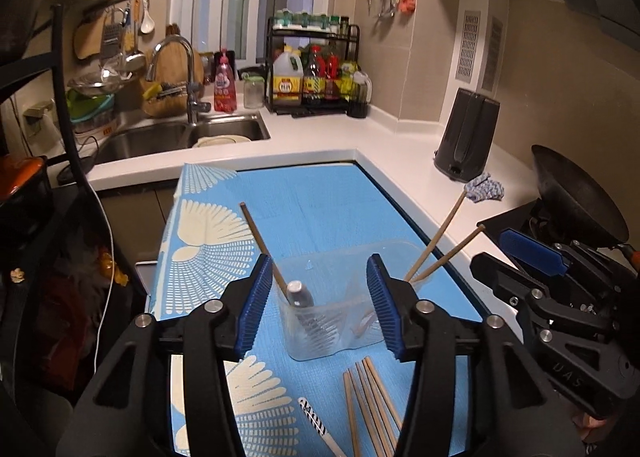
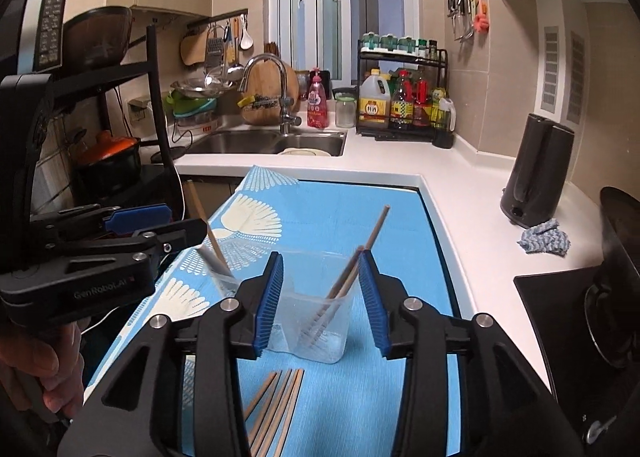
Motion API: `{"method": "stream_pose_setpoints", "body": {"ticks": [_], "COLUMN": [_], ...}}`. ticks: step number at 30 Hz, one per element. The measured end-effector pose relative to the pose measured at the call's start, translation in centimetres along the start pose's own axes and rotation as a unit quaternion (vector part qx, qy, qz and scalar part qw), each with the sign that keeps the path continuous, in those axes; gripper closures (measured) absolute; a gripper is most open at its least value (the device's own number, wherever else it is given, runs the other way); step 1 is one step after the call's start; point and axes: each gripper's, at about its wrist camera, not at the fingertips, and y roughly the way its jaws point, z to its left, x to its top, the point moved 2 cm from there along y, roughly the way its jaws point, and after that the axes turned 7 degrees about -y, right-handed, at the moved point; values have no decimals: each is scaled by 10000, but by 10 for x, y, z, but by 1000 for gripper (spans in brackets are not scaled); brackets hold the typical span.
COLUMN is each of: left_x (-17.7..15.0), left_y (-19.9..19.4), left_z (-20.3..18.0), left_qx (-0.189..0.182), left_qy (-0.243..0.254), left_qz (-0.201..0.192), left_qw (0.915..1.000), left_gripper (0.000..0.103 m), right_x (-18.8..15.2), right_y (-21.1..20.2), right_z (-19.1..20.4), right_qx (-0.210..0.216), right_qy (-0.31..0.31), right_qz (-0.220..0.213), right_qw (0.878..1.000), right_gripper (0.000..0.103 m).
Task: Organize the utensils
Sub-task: 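Lower the fork and chopstick into the container and open both tools, then move both open tools back toward the loose chopsticks on the cloth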
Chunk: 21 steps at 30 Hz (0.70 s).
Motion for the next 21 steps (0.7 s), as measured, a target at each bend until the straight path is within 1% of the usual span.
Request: {"method": "stream_pose_setpoints", "body": {"ticks": [1,3,7,9,11,12,15,18,21], "left_x": [-3,-9,-29,-41,-58,-66,-95,-122,-148], "left_y": [-7,-18,-40,-48,-53,-54,-53,-48,-41], "left_z": [0,1,2,4,8,9,10,15,21], "left_qx": [4,17,65,32,-88,-100,17,53,182], "left_qy": [-17,-48,-45,-89,-228,-262,-267,-431,-471], "left_qz": [-74,-172,-390,-432,-435,-434,-425,-362,-256], "left_qw": [10000,9998,9992,9990,9988,9987,9987,9984,9984], "left_gripper": [52,46,39,35,34,34,34,34,34], "right_x": [-2,-7,-20,-31,-48,-56,-89,-129,-159], "right_y": [-6,-21,-48,-59,-68,-71,-72,-62,-58], "right_z": [1,4,8,9,10,11,15,19,23], "right_qx": [-9,-56,-35,-22,-60,-83,-54,-5,47], "right_qy": [-21,-80,-59,-12,59,94,182,255,358], "right_qz": [-33,-121,-289,-331,-342,-322,-171,170,333], "right_qw": [10000,9999,9996,9994,9994,9994,9997,9995,9988], "right_gripper": [58,56,51,49,48,48,48,48,49]}}
